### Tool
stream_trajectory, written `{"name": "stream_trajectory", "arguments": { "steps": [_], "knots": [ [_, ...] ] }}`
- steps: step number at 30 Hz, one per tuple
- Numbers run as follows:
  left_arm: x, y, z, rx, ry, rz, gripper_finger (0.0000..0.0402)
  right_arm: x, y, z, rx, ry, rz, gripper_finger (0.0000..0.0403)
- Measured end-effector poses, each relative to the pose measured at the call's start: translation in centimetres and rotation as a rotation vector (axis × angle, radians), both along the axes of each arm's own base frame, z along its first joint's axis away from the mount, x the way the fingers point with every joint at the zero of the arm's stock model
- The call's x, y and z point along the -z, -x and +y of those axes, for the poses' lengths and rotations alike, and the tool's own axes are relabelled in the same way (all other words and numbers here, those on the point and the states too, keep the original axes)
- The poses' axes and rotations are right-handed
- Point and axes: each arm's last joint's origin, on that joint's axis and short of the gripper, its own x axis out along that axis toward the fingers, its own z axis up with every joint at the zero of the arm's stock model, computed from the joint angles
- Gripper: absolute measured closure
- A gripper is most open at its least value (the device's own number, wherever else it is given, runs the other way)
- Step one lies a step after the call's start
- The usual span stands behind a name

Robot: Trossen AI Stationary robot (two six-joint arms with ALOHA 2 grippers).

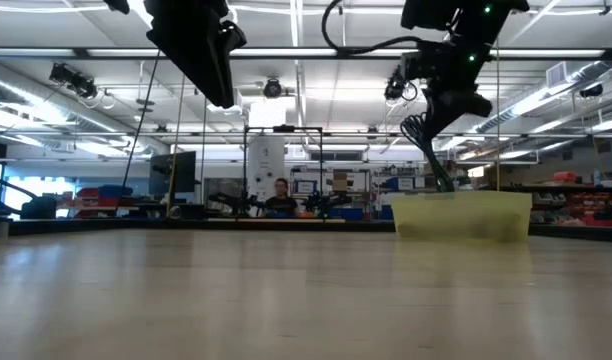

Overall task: Pick and place USB-C Cables
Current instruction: Put the blue and black charger cable into the yellow bin

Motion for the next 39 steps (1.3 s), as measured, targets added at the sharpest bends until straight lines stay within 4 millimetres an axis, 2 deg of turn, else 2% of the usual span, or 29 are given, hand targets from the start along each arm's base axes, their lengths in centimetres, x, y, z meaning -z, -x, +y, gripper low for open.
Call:
{"name": "stream_trajectory", "arguments": {
  "steps": [5,12,18,21,24,31,36,39],
  "knots": [
    [0.0,0.1,-0.1,-0.012,0.005,0.005,0.0304,0.1,0.0,1.2,-0.164,0.031,0.119,0.0390],
    [0.0,0.3,-0.7,-0.005,0.007,0.002,0.0304,0.7,0.6,1.7,-0.185,-0.048,0.200,0.0378],
    [0.0,0.4,-1.0,0.002,0.007,0.003,0.0304,0.6,0.7,1.5,0.040,-0.122,0.058,0.0392],
    [0.0,0.4,-1.0,0.003,0.007,0.004,0.0304,0.0,0.9,1.0,0.154,-0.180,-0.001,0.0392],
    [0.0,0.3,-0.8,-0.002,0.007,0.004,0.0304,-1.3,1.1,0.8,0.228,-0.235,-0.028,0.0392],
    [0.0,0.2,-0.4,-0.014,0.007,0.000,0.0304,-4.6,1.6,0.2,0.267,-0.350,-0.063,0.0392],
    [0.0,0.0,-0.4,-0.014,0.014,-0.018,0.0304,-4.0,2.0,-0.7,0.330,-0.416,0.006,0.0392],
    [-0.1,0.0,-0.5,-0.012,0.015,-0.021,0.0304,-2.9,1.4,-1.3,0.359,-0.428,0.074,0.0392]
  ]
}}
